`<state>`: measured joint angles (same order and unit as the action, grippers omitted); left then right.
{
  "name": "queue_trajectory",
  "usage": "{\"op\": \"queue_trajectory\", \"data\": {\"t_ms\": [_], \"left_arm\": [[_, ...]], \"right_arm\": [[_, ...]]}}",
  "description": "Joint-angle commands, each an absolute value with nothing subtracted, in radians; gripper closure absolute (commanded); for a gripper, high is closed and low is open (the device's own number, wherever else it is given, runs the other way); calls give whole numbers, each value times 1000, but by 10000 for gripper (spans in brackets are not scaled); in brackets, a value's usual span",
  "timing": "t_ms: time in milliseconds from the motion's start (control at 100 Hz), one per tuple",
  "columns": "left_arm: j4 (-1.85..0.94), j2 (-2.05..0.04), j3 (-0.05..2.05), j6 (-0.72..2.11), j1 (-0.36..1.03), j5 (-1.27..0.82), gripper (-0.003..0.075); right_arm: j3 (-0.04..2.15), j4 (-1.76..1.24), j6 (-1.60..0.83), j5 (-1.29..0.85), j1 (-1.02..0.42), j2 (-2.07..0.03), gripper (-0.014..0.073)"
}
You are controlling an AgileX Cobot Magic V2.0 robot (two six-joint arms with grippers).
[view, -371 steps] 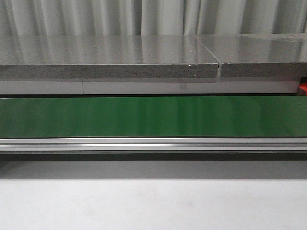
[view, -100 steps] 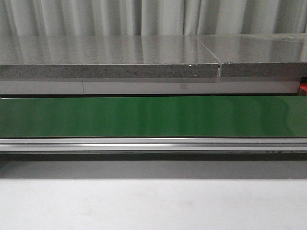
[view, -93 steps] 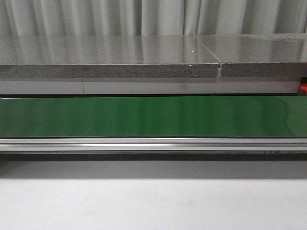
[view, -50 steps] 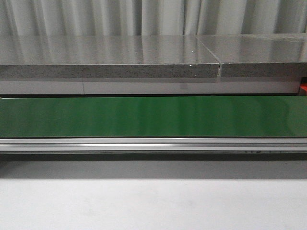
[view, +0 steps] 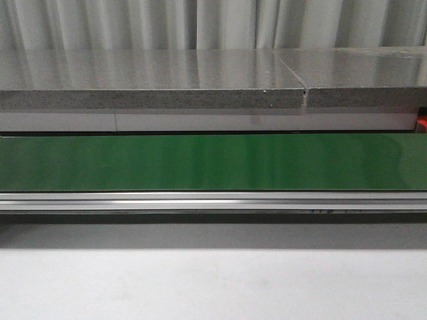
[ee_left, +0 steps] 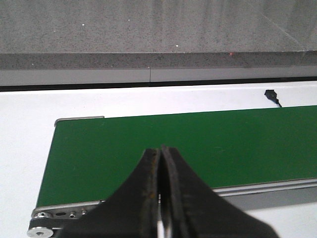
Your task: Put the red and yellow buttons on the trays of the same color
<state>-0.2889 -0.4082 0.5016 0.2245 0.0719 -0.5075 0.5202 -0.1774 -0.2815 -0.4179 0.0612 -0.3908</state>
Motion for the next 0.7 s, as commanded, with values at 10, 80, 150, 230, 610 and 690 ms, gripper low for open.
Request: {"op": "queue_trajectory", "data": {"t_ms": [10, 80, 150, 230, 610, 690], "left_arm": [[-304, -413, 529, 224, 81, -433, 739], [-304, -413, 529, 224, 81, -433, 739], [-304, -413, 529, 224, 81, -433, 739], [-304, -413, 529, 224, 81, -433, 739], [-304, -413, 529, 224, 81, -433, 739], [-304, -413, 529, 224, 81, -433, 739]], "right_arm": [[521, -172, -291, -354, 60, -359, 669], [515, -172, -290, -355, 60, -353, 659], [515, -172, -290, -355, 60, -353, 662], [515, -172, -290, -354, 60, -353, 662], [515, -172, -290, -354, 60, -353, 662], [515, -172, -290, -354, 60, -353, 662]]}}
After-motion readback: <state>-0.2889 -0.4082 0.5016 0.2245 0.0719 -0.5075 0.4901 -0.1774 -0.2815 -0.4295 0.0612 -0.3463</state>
